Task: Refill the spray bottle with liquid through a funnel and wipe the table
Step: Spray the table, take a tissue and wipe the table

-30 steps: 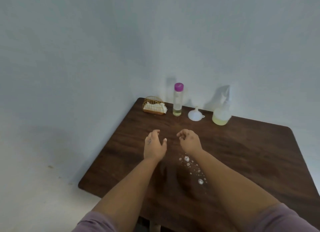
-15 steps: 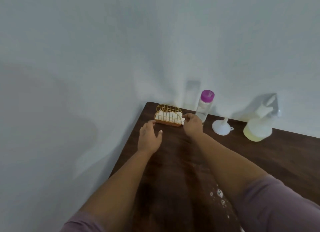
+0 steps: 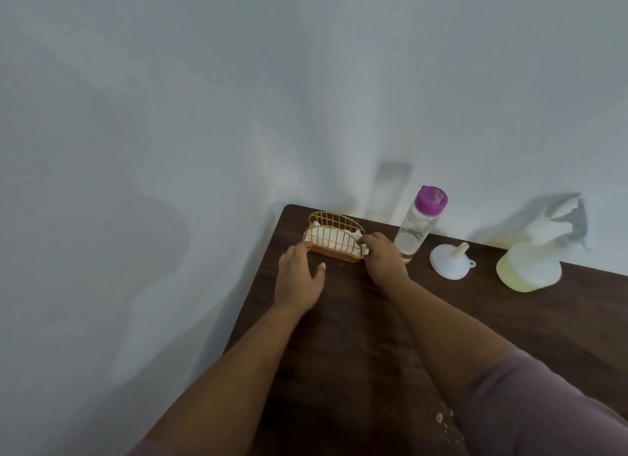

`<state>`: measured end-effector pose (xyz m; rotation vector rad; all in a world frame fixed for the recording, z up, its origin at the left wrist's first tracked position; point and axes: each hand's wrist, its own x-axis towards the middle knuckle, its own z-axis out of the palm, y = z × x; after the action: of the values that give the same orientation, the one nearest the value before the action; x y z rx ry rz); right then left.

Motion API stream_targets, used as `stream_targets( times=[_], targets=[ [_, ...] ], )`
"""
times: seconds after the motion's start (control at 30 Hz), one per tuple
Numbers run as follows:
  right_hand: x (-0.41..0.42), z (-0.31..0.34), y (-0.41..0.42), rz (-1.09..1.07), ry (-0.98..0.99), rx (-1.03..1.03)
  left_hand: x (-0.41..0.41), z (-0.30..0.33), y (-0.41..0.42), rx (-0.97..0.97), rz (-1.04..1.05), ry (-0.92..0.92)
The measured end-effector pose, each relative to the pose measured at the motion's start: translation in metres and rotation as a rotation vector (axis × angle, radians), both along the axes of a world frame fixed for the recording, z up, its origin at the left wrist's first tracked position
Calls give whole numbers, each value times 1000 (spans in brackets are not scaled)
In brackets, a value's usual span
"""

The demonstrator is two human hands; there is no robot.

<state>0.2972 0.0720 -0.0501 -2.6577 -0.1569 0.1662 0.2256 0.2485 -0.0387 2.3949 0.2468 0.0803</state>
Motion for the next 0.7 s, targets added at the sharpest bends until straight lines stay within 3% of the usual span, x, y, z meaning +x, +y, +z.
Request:
stream_targets(
  times=[0.23,0.53,0.7],
  targets=[
    [7,1,0,72,-15,-92,7,-5,0,-17,-7,-8],
    [12,14,6,-68,-250,195,17,4,-1,-34,6,-26],
    [24,19,8,-54,-223,129,24,7,-3,-18,1,-75]
  ],
)
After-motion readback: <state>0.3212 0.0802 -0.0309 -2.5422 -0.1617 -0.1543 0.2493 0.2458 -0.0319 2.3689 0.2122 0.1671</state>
